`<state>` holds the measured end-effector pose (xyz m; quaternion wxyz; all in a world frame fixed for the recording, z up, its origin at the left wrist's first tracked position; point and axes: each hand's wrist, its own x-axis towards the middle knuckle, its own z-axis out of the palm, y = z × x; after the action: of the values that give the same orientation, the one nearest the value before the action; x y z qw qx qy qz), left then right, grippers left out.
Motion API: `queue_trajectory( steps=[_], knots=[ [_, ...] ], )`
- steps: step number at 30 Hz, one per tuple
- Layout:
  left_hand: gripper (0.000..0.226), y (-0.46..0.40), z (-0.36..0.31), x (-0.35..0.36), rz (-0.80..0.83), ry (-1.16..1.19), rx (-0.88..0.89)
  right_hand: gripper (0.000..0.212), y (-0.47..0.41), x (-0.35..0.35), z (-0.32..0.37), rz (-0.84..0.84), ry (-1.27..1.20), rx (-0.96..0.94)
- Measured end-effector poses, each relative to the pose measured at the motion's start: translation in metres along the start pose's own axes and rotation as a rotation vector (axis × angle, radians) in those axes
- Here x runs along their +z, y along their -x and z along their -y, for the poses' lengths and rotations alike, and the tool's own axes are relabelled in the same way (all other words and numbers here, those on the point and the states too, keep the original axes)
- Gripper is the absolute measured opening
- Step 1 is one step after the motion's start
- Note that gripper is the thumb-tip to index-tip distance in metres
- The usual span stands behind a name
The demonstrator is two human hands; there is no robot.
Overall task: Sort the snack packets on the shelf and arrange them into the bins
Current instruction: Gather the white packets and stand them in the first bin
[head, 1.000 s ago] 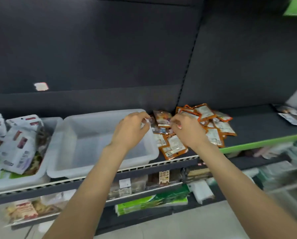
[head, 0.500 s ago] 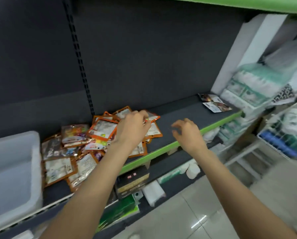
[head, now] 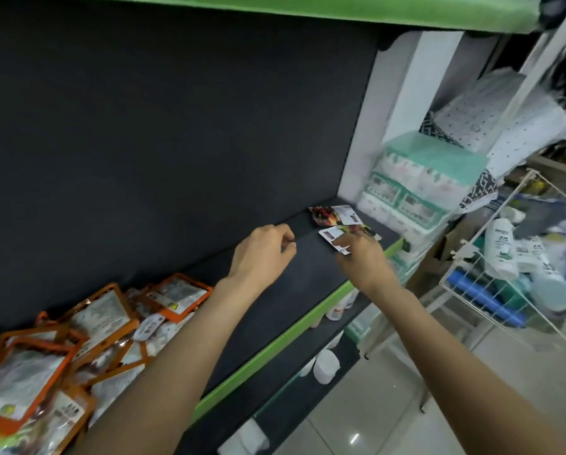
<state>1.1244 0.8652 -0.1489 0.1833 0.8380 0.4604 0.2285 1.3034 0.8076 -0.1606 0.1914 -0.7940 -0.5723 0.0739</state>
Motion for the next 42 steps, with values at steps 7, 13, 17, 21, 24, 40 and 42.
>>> queue_trajectory(
  steps=[7, 13, 17, 21, 24, 40, 42],
  knots=[
    [0.021, -0.089, -0.015, 0.061, 0.094, -0.017, -0.066, 0.031, -0.088, 0.006, -0.084, 0.032, -0.034, 0.012],
    [0.023, -0.165, -0.019, 0.139, 0.164, 0.009, -0.263, 0.034, -0.178, 0.017, -0.166, 0.157, -0.069, -0.015],
    [0.022, -0.203, -0.025, 0.183, 0.21, 0.07, -0.42, 0.043, -0.227, 0.025, -0.208, 0.263, -0.048, -0.065],
    [0.028, -0.224, -0.023, 0.212, 0.183, 0.14, -0.57, 0.046, -0.26, 0.043, -0.231, 0.33, -0.03, -0.123],
    [0.045, -0.231, -0.022, 0.231, 0.192, 0.185, -0.709, 0.055, -0.278, 0.06, -0.241, 0.401, -0.019, -0.167],
    [0.017, -0.239, -0.032, 0.254, 0.206, 0.525, -1.011, 0.048, -0.307, 0.088, -0.244, 0.498, 0.102, -0.319],
    [0.011, -0.242, -0.036, 0.256, 0.127, 0.523, -0.998, 0.045, -0.307, 0.088, -0.242, 0.482, 0.078, -0.339]
  ],
)
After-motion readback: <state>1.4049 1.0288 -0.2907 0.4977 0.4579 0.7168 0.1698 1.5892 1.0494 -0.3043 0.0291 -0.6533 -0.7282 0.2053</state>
